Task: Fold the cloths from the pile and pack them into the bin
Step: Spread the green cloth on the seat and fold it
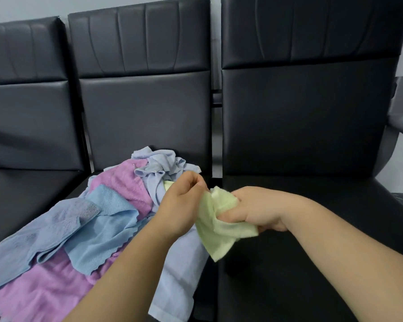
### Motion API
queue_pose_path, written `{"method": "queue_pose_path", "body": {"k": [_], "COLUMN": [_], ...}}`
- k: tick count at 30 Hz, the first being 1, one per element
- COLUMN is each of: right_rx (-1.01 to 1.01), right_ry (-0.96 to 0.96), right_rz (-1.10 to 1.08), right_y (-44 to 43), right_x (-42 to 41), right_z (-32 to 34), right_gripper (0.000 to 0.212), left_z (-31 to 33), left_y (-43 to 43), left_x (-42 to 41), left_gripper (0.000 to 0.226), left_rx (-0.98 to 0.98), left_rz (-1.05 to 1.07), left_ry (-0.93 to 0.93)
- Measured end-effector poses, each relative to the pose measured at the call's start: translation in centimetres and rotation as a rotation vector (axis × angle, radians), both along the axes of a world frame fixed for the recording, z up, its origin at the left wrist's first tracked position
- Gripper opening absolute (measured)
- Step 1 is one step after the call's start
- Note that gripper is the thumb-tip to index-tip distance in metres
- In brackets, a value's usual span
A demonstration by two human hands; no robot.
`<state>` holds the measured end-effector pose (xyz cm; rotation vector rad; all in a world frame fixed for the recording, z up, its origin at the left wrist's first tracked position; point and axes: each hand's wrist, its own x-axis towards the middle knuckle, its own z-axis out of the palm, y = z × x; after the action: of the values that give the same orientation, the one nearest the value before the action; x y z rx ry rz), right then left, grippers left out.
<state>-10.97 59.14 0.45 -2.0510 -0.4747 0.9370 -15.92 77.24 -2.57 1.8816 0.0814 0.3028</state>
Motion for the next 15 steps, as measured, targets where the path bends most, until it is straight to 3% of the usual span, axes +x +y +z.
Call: {"method": "queue_pose_path", "body": {"k": [3,8,12,15], "right_rx": [-0.009,0.418,0.745,0.852], "right_ry": [-0.024,0.198,0.367,0.397], "right_rz": [-0.023,-0.224,-0.423,-0.574], "right_y": [-0.7,-2.2,-1.5,-0.5], "right_x": [0.3,0.7,0.3,0.3], "right_z": [0.0,0.2,-0.2,-0.3], "right_gripper": [0.015,0.034,0.035,0.035], "left_z": [-0.7,-2.2,-2.2,-1.6], "left_y": [0.4,1.6,1.6,0.8], "left_x": [0.1,0.1,0.6,1.0], "left_gripper": [0.022,0.051,0.047,0.044], "left_rx": [0.005,0.124,0.199,0.246], "left_rz": [-0.024,0.023,0.089,0.125], "left_ry": [0.073,0.324,0.291,0.213]}}
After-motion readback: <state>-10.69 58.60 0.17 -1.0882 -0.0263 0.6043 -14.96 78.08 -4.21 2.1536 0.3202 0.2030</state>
